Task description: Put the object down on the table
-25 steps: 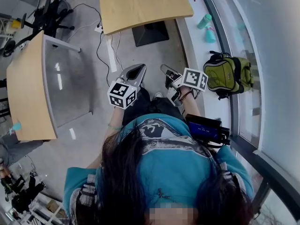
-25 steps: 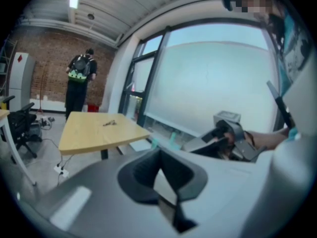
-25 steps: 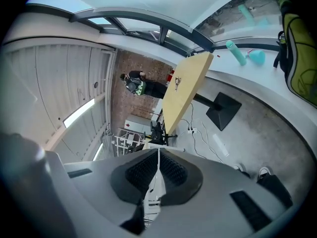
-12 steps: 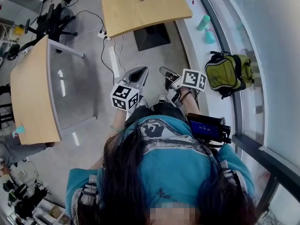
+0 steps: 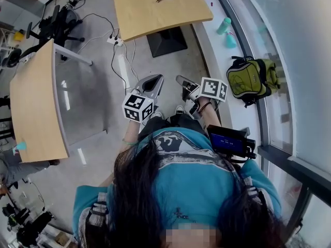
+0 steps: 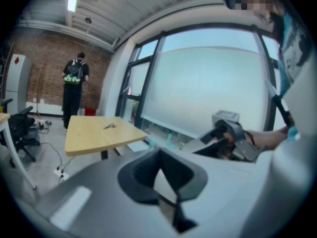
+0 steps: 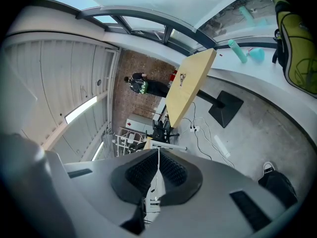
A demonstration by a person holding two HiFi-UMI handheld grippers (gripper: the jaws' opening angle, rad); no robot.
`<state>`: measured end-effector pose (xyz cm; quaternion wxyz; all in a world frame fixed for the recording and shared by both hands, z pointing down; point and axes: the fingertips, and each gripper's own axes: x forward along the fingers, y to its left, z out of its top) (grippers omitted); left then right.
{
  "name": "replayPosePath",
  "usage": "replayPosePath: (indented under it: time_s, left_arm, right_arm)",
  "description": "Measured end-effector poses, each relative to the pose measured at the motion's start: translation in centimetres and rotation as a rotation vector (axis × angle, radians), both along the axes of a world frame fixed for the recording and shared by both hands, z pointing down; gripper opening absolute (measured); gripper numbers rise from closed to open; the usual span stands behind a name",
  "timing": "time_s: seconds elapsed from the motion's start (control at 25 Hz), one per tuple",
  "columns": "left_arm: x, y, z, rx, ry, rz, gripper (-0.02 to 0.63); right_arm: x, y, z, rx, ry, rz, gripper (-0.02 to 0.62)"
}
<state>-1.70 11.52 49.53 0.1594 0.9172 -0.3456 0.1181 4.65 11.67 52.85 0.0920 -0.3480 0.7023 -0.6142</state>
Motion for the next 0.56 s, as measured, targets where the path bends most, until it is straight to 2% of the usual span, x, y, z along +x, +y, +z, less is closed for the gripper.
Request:
replayPosePath:
  time_s: [0.56]
  left_arm:
    - [-3.9,0.1,0.0,-0.005,0.022,-0.014,0.003]
  right_arm:
    - [-3.2,0.3,-0.3,-0.009,0.010,0.008,0.020]
